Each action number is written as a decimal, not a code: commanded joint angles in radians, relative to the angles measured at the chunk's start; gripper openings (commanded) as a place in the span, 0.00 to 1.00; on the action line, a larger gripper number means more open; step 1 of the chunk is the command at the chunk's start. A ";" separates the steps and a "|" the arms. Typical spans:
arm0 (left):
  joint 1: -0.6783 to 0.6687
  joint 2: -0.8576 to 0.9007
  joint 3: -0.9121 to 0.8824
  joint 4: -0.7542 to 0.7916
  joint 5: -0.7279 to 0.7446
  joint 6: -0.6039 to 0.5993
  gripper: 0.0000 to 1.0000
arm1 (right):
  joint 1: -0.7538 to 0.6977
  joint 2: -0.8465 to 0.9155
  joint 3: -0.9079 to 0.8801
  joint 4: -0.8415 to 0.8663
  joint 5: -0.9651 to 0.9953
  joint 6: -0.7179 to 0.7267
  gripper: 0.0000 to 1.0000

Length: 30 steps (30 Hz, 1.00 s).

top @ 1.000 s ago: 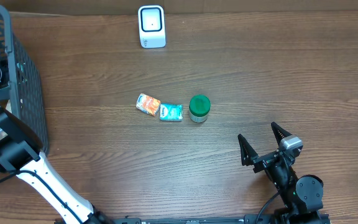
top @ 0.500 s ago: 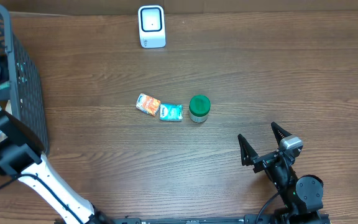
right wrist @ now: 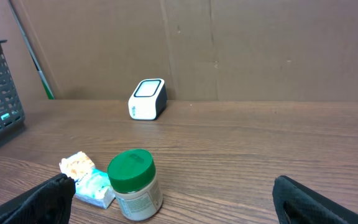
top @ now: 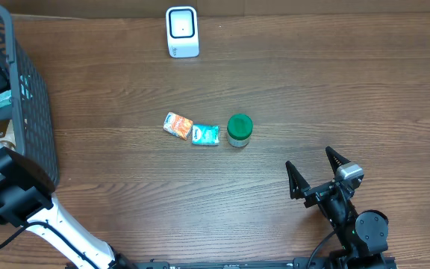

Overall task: Scan the item barcode
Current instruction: 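Reach the left gripper down into the basket toward the brown Pantree bag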

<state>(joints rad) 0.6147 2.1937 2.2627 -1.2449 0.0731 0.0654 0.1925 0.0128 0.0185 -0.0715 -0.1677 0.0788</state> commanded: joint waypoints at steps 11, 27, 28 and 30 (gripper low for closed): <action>0.021 -0.273 -0.209 0.026 -0.110 -0.091 0.66 | 0.007 -0.010 -0.011 0.003 0.010 0.006 1.00; 0.084 -0.331 -0.590 0.613 0.049 0.091 1.00 | 0.007 -0.010 -0.011 0.003 0.010 0.005 1.00; 0.072 -0.312 -0.578 0.634 0.048 0.101 1.00 | 0.007 -0.010 -0.011 0.003 0.010 0.006 1.00; 0.039 -0.263 -0.549 0.666 0.046 0.112 1.00 | 0.007 -0.010 -0.011 0.003 0.010 0.006 1.00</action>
<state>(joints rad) 0.6991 1.8530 1.6718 -0.6098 0.0910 0.1276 0.1925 0.0128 0.0185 -0.0723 -0.1669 0.0784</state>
